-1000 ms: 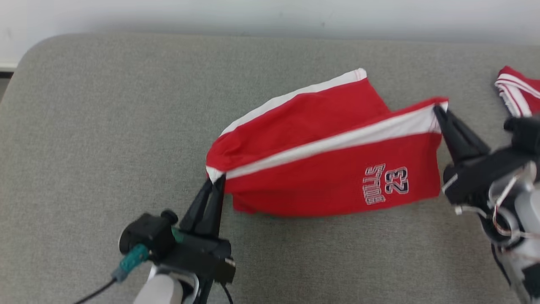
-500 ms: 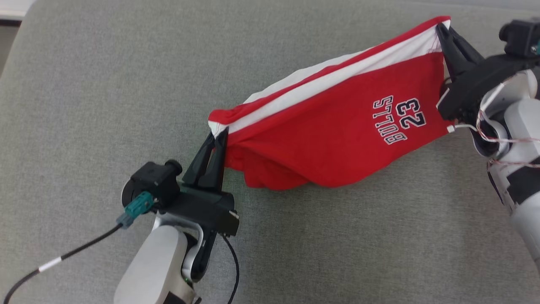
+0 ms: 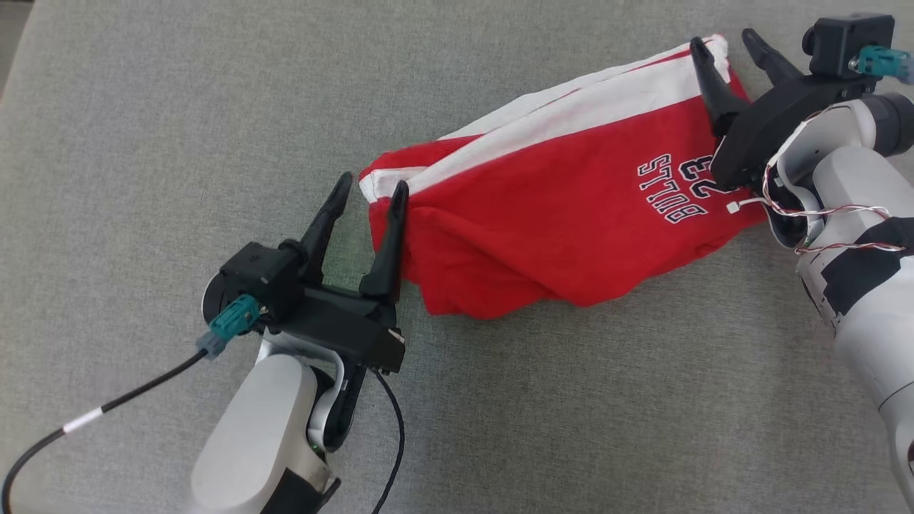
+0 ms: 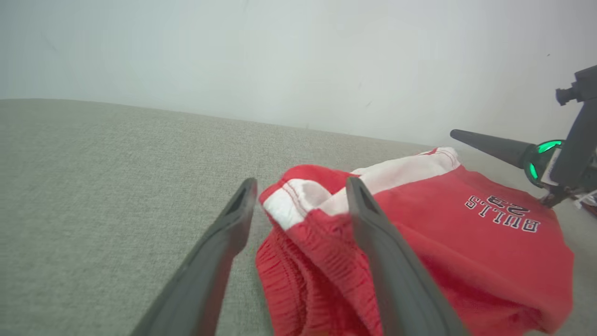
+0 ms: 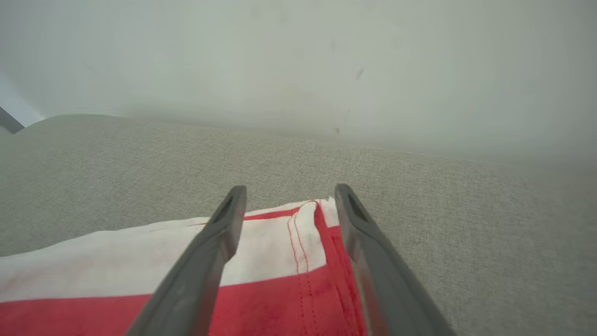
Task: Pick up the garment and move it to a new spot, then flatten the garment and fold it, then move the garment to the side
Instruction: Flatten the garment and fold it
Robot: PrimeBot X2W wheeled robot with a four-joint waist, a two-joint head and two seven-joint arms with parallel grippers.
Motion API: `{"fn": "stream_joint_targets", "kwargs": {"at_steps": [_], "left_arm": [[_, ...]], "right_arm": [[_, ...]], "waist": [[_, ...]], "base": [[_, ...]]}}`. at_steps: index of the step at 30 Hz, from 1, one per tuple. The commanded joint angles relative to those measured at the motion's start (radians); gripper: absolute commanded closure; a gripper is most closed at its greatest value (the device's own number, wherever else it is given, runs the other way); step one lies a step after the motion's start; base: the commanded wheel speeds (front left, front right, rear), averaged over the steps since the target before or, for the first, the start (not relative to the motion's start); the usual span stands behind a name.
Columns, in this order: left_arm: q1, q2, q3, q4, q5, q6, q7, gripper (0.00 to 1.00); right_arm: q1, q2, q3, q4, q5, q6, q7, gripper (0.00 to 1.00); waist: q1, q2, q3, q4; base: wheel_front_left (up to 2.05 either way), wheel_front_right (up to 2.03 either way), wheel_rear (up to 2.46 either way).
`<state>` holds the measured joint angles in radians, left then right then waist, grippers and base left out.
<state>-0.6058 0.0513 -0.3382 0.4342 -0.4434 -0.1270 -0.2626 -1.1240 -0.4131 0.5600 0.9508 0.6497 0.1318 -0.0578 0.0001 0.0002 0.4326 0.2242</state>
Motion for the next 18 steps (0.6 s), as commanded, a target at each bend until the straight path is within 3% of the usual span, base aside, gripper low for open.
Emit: {"fn": "stream_joint_targets", "kwargs": {"at_steps": [1,9,18], "left_arm": [[0.026,-0.001,0.011,-0.011,0.014,0.003,-0.003,0.00],[0.129,-0.001,0.081,-0.118,0.058,0.014,-0.003,0.00],[0.270,-0.001,0.220,-0.282,0.141,0.075,-0.003,0.00]], "right_arm": [[0.005,-0.004,0.014,0.004,0.021,-0.003,-0.015,0.00],[0.050,-0.045,0.076,-0.008,0.096,-0.003,-0.067,0.00],[0.135,-0.095,0.136,0.015,0.176,-0.003,-0.070,0.00]], "waist": [[-0.0001,-0.0002,-0.016,-0.012],[-0.0001,-0.0002,-0.067,-0.031],[-0.0001,-0.0002,-0.110,-0.030]], "base": [[0.00,0.00,0.00],[0.00,0.00,0.00],[0.00,0.00,0.00]]}}
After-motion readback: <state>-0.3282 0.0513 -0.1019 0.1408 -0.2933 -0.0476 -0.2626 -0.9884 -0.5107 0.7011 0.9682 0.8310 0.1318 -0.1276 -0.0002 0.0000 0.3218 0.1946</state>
